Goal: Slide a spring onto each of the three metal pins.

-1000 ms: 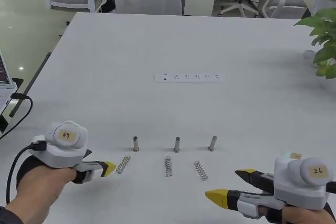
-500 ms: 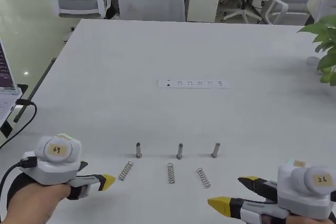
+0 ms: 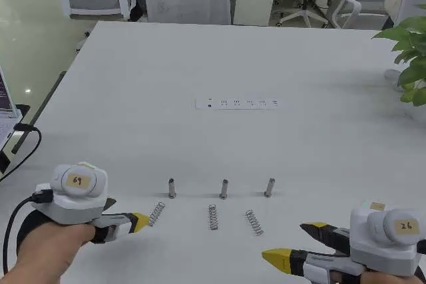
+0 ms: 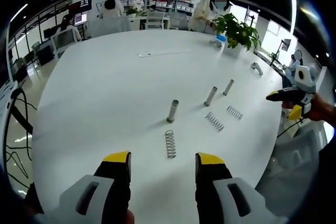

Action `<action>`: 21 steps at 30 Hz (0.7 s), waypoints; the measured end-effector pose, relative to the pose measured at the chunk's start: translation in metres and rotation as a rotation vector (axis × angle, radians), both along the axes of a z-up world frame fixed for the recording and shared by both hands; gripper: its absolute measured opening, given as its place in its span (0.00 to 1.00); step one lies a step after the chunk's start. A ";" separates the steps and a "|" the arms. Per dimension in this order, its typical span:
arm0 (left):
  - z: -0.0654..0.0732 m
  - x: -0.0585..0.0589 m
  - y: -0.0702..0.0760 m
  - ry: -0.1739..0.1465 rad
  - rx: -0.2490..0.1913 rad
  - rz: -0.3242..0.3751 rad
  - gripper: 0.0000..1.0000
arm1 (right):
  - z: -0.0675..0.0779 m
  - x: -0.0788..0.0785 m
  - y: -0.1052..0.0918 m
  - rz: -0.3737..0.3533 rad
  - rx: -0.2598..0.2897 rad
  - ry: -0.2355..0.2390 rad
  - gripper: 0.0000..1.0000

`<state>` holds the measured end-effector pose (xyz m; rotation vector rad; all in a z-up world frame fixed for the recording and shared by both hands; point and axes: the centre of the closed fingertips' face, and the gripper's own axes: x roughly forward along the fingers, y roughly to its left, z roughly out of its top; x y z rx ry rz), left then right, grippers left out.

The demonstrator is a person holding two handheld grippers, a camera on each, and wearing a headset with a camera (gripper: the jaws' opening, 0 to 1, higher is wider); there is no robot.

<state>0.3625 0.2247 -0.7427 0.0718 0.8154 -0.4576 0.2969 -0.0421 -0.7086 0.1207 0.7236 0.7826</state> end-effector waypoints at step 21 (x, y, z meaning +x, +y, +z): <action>-0.027 0.013 -0.020 0.074 0.004 -0.016 0.30 | -0.001 -0.001 -0.004 -0.010 -0.004 0.003 0.71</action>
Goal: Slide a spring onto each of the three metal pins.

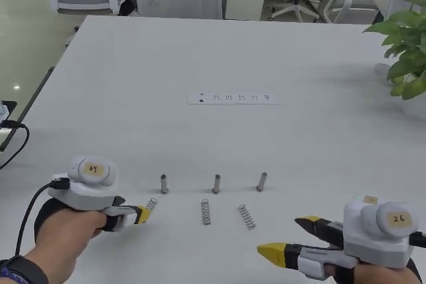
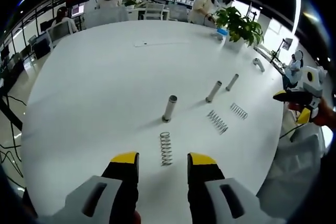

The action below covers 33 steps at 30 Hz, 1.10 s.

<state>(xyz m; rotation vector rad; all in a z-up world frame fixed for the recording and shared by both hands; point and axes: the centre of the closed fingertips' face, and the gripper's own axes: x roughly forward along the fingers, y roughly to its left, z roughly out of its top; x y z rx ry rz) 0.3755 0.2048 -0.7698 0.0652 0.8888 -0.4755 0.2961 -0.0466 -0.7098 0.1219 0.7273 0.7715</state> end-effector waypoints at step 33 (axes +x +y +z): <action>-0.038 0.001 -0.012 0.099 0.058 -0.051 0.08 | -0.002 -0.003 -0.003 -0.007 -0.004 0.011 0.71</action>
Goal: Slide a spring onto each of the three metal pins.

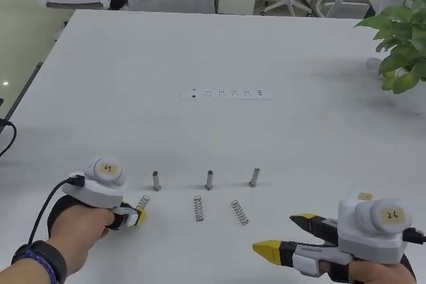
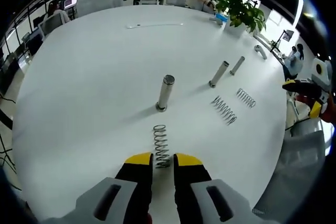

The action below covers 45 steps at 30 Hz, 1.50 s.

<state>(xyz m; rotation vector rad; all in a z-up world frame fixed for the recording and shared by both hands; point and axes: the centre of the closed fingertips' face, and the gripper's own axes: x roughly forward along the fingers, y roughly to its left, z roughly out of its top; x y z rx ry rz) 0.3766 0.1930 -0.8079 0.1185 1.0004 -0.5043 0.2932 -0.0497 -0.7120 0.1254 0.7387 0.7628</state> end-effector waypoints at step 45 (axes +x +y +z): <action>0.042 -0.037 0.011 -0.065 -0.035 -0.022 0.02 | -0.002 -0.008 0.030 0.083 0.022 0.012 0.68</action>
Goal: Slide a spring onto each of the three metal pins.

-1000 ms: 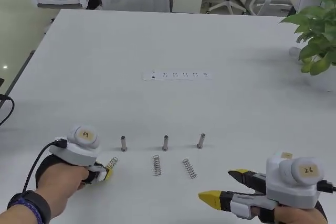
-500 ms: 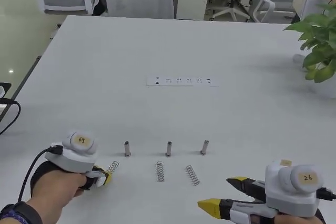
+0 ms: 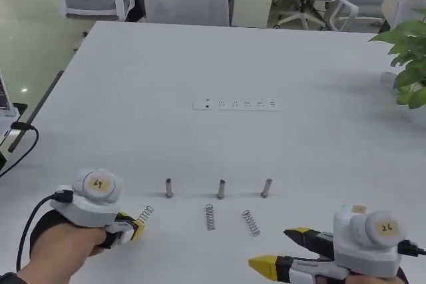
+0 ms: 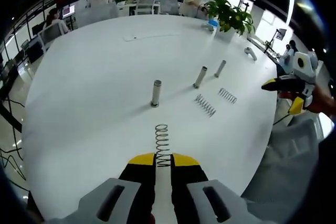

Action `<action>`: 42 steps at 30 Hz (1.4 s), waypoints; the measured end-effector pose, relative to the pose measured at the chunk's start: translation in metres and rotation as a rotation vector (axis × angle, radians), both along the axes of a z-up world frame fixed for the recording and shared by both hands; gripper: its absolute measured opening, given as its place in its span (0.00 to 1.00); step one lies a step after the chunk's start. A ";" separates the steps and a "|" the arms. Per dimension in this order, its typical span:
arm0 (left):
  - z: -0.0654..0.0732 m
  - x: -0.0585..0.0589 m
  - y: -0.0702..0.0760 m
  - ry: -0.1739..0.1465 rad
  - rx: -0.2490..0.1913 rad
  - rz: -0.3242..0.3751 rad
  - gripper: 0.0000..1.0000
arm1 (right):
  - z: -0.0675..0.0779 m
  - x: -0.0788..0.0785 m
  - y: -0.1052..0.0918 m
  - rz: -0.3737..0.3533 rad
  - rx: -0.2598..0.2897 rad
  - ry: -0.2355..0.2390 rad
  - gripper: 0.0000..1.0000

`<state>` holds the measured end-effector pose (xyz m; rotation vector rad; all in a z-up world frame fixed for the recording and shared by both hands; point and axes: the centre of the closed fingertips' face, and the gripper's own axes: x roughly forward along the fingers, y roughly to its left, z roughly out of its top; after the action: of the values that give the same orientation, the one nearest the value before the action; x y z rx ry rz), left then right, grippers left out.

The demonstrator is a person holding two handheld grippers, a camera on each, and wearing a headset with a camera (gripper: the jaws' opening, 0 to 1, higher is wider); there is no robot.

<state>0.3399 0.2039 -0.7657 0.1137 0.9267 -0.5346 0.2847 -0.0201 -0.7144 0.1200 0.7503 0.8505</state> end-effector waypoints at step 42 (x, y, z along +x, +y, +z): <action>0.041 -0.031 -0.079 -0.083 -0.078 -0.172 0.02 | 0.000 0.012 0.040 0.019 0.156 0.045 0.57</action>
<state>0.3093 0.1253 -0.7248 0.1449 0.8182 -0.7189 0.2966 0.0203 -0.7145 0.2719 0.7279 0.9271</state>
